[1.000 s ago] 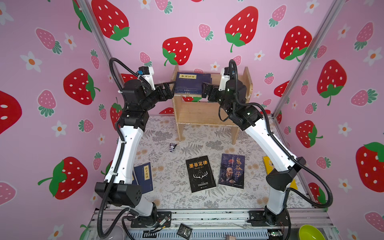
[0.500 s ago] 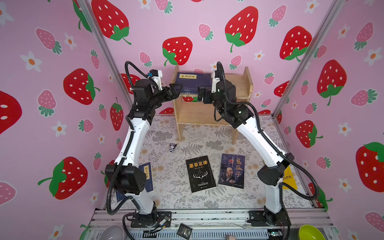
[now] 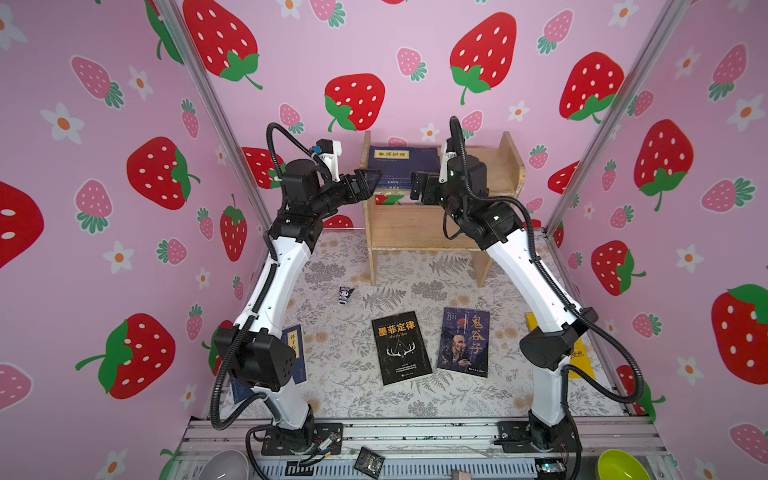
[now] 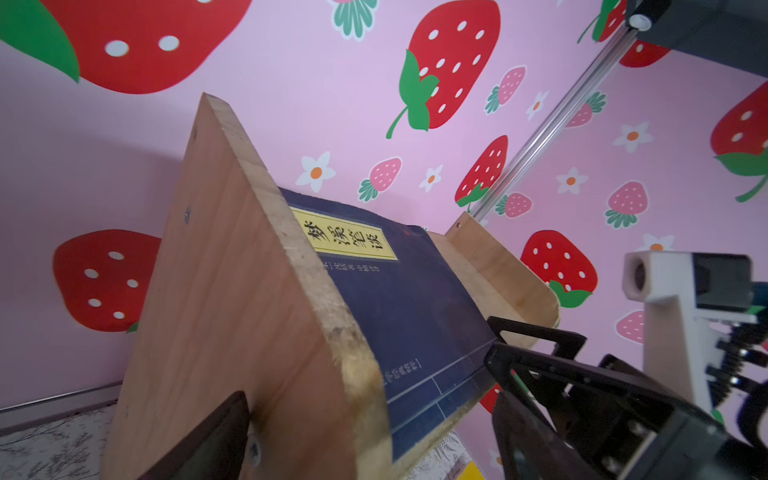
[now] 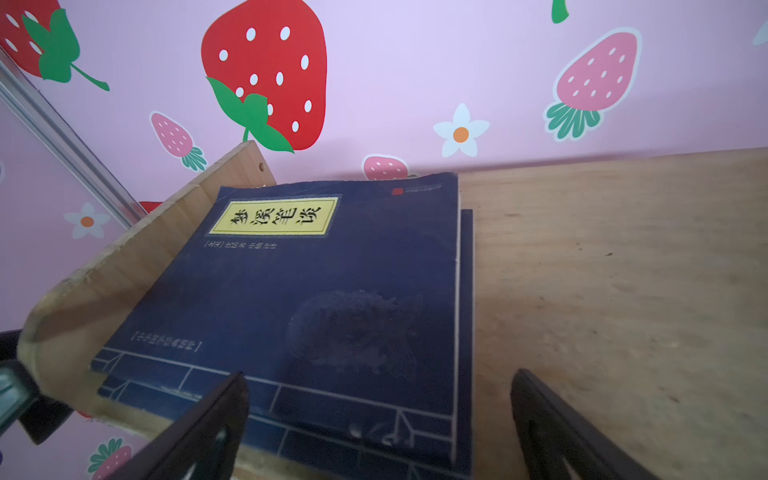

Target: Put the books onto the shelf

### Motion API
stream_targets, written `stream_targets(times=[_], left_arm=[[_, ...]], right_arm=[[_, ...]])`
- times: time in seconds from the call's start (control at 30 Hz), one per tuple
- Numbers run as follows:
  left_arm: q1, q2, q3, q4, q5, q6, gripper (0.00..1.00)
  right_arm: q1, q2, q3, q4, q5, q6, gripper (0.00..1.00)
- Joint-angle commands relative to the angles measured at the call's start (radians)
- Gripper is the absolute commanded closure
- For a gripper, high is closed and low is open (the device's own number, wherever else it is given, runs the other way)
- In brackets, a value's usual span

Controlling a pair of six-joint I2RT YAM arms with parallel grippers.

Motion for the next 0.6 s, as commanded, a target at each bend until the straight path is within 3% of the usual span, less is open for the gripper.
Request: stream_targets(times=[0.0, 0.17, 0.27, 0.43, 0.57], left_arm=[[-0.041, -0.040, 0.000, 0.090, 0.131, -0.041, 0.08], [-0.041, -0.066, -0.027, 0.089, 0.110, -0.031, 0.08], [-0.040, -0.070, -0.036, 0.090, 0.103, -0.026, 0.08], [-0.040, -0.071, -0.051, 0.098, 0.096, -0.030, 0.08], [-0.039, -0.079, -0.067, 0.102, 0.080, -0.024, 0.08]], right_arm=[[-0.013, -0.036, -0.005, -0.011, -0.068, -0.010, 0.00], [-0.053, -0.040, -0.004, -0.051, -0.104, 0.025, 0.00], [-0.078, -0.047, -0.014, -0.043, -0.217, 0.025, 0.00], [-0.118, -0.111, -0.130, 0.124, -0.480, 0.027, 0.00], [-0.143, -0.120, -0.142, 0.123, -0.502, 0.060, 0.00]])
